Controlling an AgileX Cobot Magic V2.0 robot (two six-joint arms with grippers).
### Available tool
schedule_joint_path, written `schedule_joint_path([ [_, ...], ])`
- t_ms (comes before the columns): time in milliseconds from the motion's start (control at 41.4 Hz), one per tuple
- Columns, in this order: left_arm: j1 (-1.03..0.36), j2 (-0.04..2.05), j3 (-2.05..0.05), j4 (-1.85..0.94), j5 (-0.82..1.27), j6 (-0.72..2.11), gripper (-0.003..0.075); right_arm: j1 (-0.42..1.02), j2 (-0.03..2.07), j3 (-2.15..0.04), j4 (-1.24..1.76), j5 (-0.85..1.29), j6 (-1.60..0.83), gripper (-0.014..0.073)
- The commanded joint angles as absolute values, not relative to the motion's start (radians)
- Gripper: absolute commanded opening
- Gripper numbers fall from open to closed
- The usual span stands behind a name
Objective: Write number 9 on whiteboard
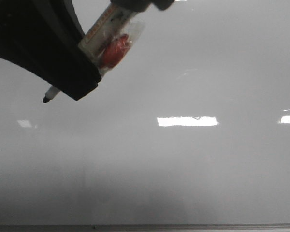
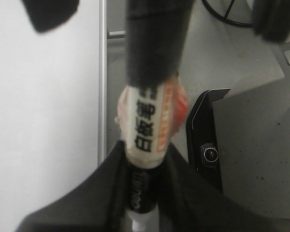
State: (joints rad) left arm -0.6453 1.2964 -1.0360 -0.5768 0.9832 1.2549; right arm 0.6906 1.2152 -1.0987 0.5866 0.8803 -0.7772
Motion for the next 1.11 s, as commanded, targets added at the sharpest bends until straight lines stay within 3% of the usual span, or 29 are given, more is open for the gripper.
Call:
schedule_joint_path([
  [0, -0.654, 1.268, -1.069, -0.625, 0.961, 1.253, -0.0019, 0.693, 1.234, -1.149, 0.641, 0.841, -0.798, 0.0507],
  [97, -0.654, 1.268, -1.069, -0.625, 0.961, 1.253, -0.0019, 0.693, 1.251, -1.155, 0.663, 0.841, -0.809, 0.0468],
  [290, -0.654, 1.268, -1.069, -0.625, 0.940, 1.253, -0.0019, 0.693, 1.273, -1.157, 0.671, 0.853, -0.809, 0.0169],
  [435, -0.654, 1.268, -1.069, -0.625, 0.917, 1.241, -0.0005, 0.692, 1.282, -1.158, 0.671, 0.859, -0.809, -0.0001],
  [532, -0.650, 1.268, -1.069, -0.625, 0.910, 1.210, 0.0112, 0.692, 1.281, -1.162, 0.671, 0.859, -0.809, -0.0064],
  [701, -0.648, 1.268, -1.069, -0.625, 0.884, 1.164, 0.0513, 0.686, 1.271, -1.160, 0.663, 0.842, -0.809, -0.0067],
  [773, -0.648, 1.268, -1.069, -0.625, 0.870, 1.158, 0.0587, 0.676, 1.260, -1.154, 0.653, 0.838, -0.809, -0.0067],
  [918, -0.648, 1.243, -1.069, -0.592, 0.846, 1.091, 0.0523, 0.577, 1.218, -1.102, 0.654, 0.837, -0.809, -0.0067],
  [1087, -0.600, 1.173, -1.049, -0.536, 0.854, 0.972, 0.0256, 0.400, 1.146, -1.019, 0.691, 0.813, -0.809, -0.0067],
])
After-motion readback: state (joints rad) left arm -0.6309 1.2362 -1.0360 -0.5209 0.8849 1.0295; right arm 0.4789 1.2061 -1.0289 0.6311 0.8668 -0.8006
